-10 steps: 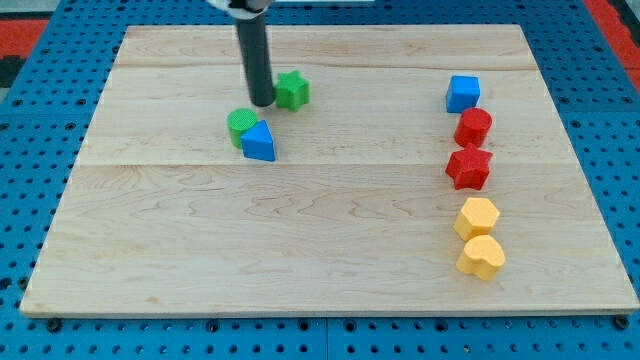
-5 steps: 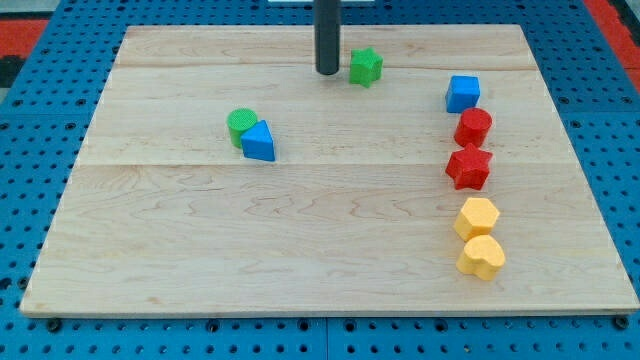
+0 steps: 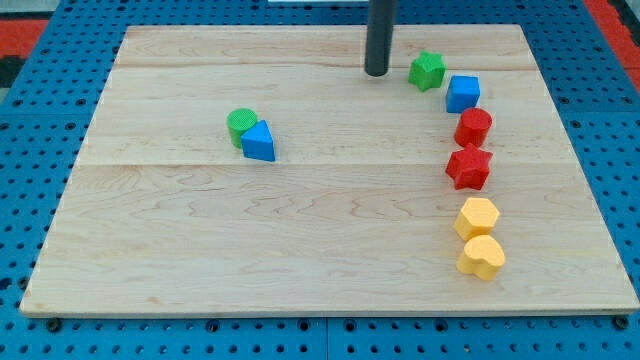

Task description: Move the green star to the right side

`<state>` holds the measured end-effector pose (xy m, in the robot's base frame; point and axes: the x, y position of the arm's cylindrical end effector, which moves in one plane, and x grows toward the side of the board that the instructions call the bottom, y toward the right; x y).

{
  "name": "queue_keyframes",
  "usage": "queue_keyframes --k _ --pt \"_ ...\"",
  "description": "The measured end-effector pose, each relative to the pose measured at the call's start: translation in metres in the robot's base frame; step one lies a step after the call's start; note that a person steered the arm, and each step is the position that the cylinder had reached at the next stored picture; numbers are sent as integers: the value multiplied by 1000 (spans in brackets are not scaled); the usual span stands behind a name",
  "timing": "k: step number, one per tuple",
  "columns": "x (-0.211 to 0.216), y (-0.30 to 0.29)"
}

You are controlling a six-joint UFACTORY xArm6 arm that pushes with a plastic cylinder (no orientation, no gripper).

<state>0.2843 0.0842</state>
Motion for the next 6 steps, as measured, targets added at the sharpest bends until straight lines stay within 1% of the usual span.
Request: queue_keyframes --k 1,3,4,5,6 --pt "0 28" --pt "0 59" --pt "0 33" --pt "9 -93" --pt "34 -212"
